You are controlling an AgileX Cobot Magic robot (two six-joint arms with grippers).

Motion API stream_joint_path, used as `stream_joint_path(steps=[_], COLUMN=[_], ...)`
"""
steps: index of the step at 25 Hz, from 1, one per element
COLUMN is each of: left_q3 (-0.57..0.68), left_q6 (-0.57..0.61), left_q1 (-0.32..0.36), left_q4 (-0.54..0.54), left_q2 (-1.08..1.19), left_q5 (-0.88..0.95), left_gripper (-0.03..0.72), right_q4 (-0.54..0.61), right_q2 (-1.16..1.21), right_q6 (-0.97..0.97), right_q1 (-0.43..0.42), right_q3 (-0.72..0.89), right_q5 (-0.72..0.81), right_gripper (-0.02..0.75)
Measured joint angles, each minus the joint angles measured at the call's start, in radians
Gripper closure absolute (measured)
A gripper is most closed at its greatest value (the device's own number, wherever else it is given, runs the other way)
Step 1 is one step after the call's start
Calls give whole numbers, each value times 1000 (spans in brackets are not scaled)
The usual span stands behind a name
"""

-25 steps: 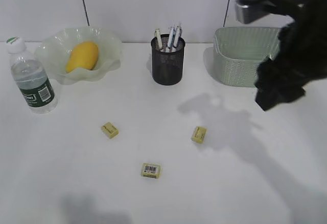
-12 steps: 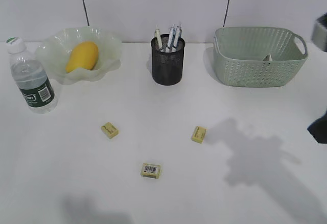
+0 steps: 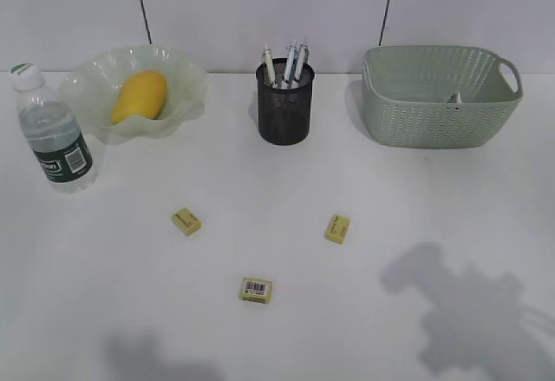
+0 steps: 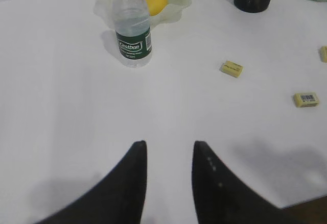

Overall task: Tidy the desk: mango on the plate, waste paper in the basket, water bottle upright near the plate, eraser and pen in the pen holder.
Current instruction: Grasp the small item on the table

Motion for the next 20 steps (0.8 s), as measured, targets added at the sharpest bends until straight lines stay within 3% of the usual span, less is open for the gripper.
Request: stream_joint_path(steps=[9, 16, 20], left_q3=[0, 0, 0], left_q6=[0, 0, 0], left_q1=[0, 0, 0], left_q4=[6, 12, 0], left_q2=[0, 0, 0], left_q5=[0, 0, 0], left_gripper=[449, 449, 449], right_q4=[4, 8, 8], right_q2=[-29, -36, -82], right_q6=[56, 86, 90], right_q1=[0, 0, 0], right_q3=[95, 62, 67], right_q5=[-59, 143, 165], right_gripper=[240, 240, 240])
